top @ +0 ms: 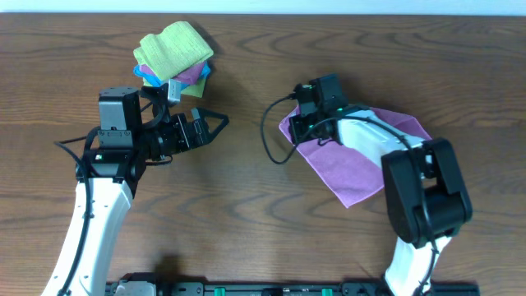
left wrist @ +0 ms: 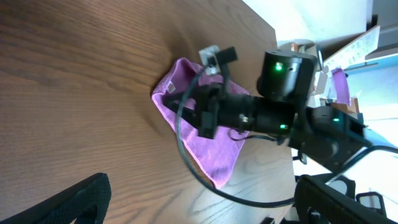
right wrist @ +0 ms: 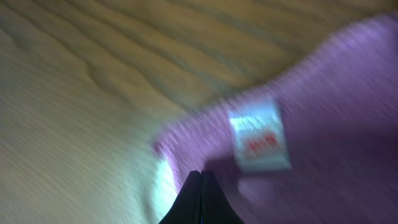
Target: Fold the cloth
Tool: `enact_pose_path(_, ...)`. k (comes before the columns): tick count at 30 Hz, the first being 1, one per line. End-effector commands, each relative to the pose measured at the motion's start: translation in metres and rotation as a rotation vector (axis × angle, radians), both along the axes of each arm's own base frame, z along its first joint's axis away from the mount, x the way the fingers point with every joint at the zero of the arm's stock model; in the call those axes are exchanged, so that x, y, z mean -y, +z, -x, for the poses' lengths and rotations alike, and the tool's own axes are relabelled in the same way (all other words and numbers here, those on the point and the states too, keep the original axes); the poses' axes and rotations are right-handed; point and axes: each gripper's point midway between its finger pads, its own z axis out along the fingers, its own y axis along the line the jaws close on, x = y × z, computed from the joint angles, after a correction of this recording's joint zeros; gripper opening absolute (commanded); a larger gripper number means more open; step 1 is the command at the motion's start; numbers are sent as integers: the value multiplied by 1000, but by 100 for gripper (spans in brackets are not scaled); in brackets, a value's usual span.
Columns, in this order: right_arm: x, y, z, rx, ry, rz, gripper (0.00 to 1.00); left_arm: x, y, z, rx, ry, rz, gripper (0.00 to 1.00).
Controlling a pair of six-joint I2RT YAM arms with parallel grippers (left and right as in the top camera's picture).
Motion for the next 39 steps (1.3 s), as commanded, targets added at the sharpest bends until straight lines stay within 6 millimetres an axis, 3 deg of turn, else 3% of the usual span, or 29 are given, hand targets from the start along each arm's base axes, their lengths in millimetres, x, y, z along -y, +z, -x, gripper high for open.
enact_pose_path(1,-13,-19,5,-46,-21,-15,1,5,9,1,4,-21,29,96)
enact_pose_path(5,-18,-34,5,-47,-28,4,1,7,11,3,3,-37,44,96)
enact_pose_path(10,-20,-37,-6,-4,-45,0,1,7,11,3,4,-39,46,95)
enact_pose_path(17,-28,-12,-50,169,-141,-75,1,7,11,4,3,-39,47,95)
enact_pose_path(24,-46,1,-85,245,-160,-117,1,8,11,4,-52,-6,79,95)
enact_pose_path(27,-58,24,-97,271,-139,-160,2,7,11,3,-54,-4,79,95)
enact_pose_path(29,-61,45,-100,268,-125,-182,13,7,11,2,-46,-2,76,95)
enact_pose_path(31,-59,65,-100,251,-121,-181,29,6,13,0,-40,5,71,96)
enact_pose_path(33,-54,85,-96,235,-113,-160,41,5,15,-2,-35,18,60,96)
enact_pose_path(36,-42,110,-89,242,-94,-129,47,8,17,-6,-23,37,25,96)
enact_pose_path(39,-18,134,-81,238,-135,-91,50,15,17,-8,-12,44,-18,96)
